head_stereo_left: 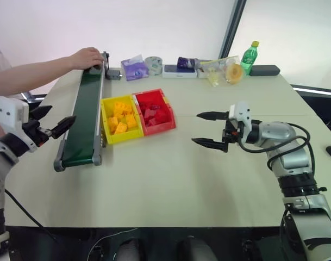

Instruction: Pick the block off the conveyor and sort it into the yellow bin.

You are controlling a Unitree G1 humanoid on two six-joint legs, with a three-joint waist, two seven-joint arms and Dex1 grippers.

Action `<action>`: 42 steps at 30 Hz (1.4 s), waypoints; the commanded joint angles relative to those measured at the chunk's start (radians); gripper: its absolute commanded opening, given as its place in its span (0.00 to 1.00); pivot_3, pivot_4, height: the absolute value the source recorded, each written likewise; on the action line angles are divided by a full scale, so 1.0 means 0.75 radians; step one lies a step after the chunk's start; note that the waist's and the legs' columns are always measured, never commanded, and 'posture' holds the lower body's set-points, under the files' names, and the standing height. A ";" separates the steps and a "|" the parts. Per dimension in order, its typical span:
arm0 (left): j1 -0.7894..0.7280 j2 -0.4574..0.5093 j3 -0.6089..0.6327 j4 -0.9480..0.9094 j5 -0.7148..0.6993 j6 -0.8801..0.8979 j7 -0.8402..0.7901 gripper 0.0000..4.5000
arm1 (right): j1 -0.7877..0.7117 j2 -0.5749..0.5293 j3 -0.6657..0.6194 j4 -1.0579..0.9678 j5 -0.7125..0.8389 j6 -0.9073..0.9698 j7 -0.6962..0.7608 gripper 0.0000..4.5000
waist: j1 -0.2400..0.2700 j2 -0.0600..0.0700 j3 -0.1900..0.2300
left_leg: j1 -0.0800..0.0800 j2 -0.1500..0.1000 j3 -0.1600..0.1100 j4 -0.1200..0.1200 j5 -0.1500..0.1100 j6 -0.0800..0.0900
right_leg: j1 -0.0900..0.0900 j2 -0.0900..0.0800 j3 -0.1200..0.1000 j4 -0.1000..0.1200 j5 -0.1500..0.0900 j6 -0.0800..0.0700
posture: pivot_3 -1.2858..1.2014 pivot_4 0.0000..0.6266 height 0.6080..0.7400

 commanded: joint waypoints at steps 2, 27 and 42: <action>-0.011 0.014 0.025 -0.046 -0.037 -0.006 -0.010 0.99 | -0.017 -0.002 -0.026 -0.031 0.015 -0.018 -0.002 1.00 | 0.000 0.000 0.000 | 0.000 0.000 0.000 0.000 0.000 0.000 | 0.000 0.000 0.000 0.000 0.000 0.000 | 0.52 0.24 1.00; 0.050 0.007 0.042 -0.064 -0.040 -0.029 0.016 0.99 | -0.017 -0.009 -0.022 -0.030 0.014 -0.011 0.009 1.00 | -0.001 0.000 0.000 | 0.000 0.000 0.000 0.000 0.000 0.000 | 0.000 0.000 0.000 0.000 0.000 0.000 | 0.52 0.24 1.00; 0.092 -0.001 0.045 -0.070 -0.043 -0.057 0.004 0.99 | -0.027 -0.013 -0.024 -0.020 0.010 -0.016 0.020 1.00 | 0.000 0.000 0.000 | 0.000 0.000 0.000 0.000 0.000 0.000 | 0.000 0.000 0.000 0.000 0.000 0.000 | 0.52 0.24 1.00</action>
